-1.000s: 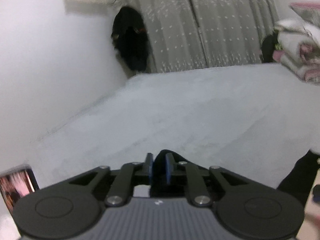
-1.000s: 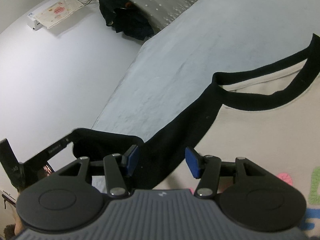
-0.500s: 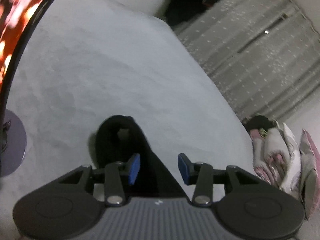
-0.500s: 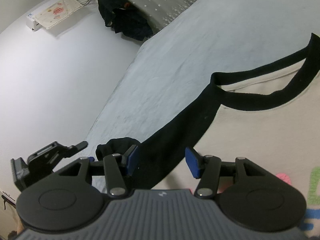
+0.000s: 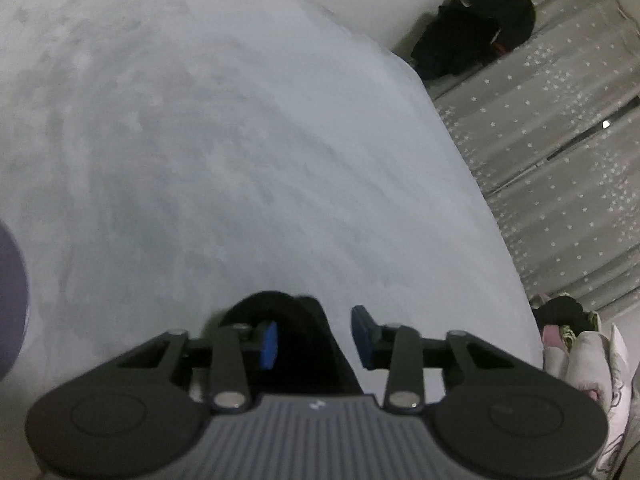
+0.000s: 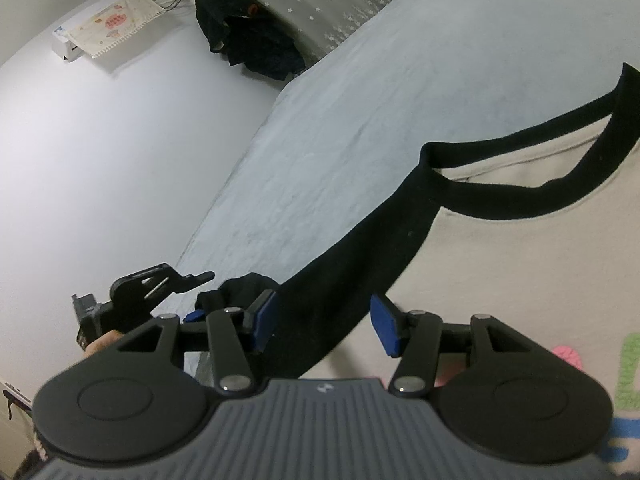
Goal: Fold clothes
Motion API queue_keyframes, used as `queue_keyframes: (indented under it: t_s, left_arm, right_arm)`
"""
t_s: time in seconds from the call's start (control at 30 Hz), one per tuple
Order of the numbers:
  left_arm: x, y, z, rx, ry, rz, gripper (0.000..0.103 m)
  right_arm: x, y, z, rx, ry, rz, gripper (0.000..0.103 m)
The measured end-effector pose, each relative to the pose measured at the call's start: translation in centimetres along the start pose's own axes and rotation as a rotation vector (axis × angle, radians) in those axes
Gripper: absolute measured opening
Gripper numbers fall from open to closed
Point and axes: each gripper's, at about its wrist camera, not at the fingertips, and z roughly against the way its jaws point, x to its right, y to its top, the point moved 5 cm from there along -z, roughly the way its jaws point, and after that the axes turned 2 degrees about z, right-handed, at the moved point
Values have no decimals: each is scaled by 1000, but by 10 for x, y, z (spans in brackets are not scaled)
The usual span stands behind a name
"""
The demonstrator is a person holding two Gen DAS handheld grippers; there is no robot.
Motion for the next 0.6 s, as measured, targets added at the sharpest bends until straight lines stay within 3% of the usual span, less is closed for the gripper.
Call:
queue_keyframes:
  t_s: [0.23, 0.5, 0.6]
  left_arm:
    - [35, -3, 24, 125, -97, -173, 15]
    - [86, -6, 78, 416, -198, -496, 13]
    - [95, -7, 87, 485, -128, -614, 17]
  right_arm:
    - [1, -1, -1, 0, 1, -5, 56]
    - [1, 0, -1, 2, 5, -12, 56]
    - [2, 0, -1, 3, 8, -16, 56]
